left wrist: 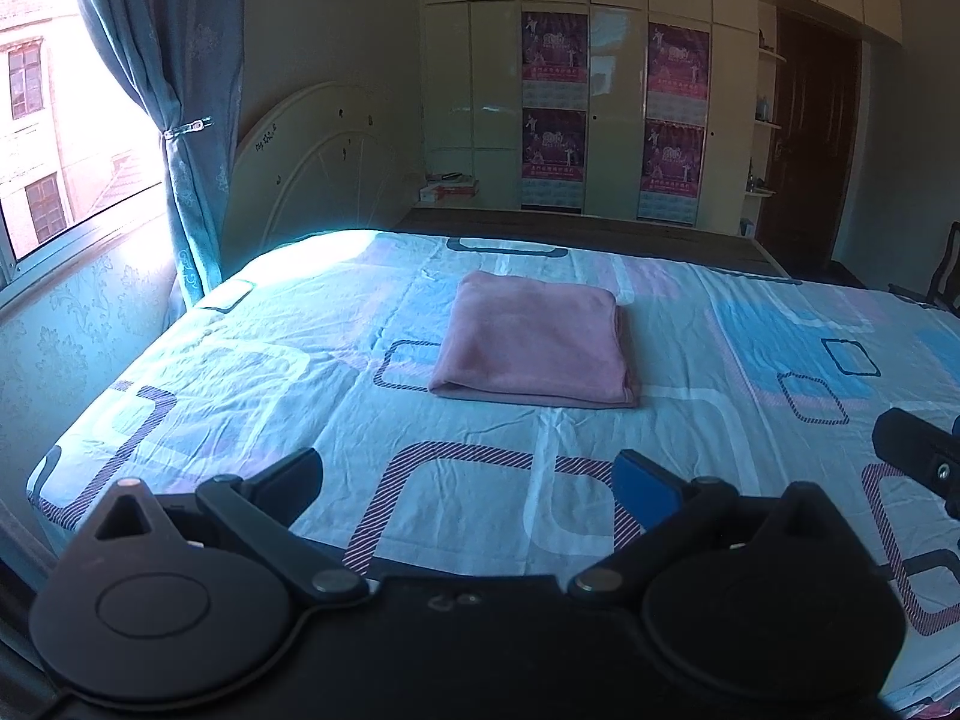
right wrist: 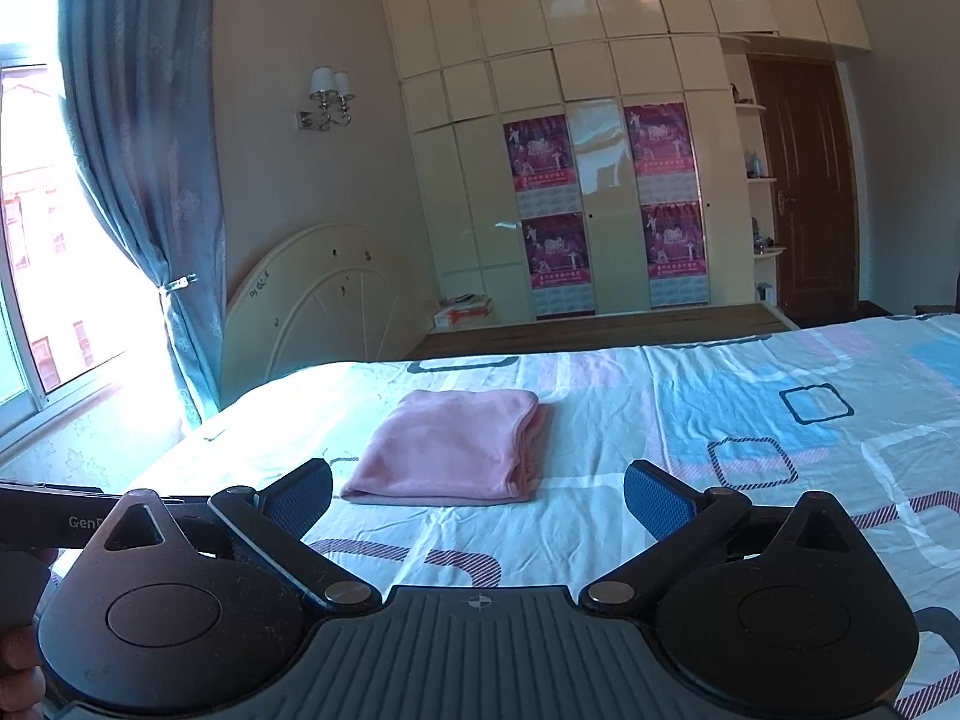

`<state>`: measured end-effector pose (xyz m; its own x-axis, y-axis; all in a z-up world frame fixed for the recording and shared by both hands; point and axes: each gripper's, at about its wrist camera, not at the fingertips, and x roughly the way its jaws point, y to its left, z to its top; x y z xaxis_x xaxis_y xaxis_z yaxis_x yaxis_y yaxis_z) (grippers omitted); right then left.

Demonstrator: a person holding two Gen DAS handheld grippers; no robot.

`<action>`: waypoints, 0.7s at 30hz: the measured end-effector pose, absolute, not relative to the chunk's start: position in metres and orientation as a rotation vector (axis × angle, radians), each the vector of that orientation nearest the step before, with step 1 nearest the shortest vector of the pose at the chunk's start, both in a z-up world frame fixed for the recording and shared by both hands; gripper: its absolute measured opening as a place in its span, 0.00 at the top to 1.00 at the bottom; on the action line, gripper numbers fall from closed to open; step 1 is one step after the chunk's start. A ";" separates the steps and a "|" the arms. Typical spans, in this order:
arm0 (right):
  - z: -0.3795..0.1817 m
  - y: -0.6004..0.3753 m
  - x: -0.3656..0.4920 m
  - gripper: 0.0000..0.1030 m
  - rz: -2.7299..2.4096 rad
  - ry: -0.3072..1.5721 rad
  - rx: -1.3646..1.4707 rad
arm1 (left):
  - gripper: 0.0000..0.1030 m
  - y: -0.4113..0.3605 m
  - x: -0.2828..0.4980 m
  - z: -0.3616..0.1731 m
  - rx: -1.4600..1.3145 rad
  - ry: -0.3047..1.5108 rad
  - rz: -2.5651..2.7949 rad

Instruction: Fold small clothes

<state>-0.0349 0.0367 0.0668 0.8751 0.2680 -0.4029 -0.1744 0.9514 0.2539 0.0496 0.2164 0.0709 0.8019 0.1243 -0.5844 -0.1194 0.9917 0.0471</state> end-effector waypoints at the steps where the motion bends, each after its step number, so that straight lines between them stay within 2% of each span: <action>1: 0.067 0.037 -0.035 0.01 0.233 0.452 0.213 | 0.01 0.216 0.051 0.071 0.011 0.627 0.131; 21: 0.062 0.047 -0.025 0.01 0.239 0.471 0.210 | 0.01 0.223 0.058 0.067 0.014 0.630 0.139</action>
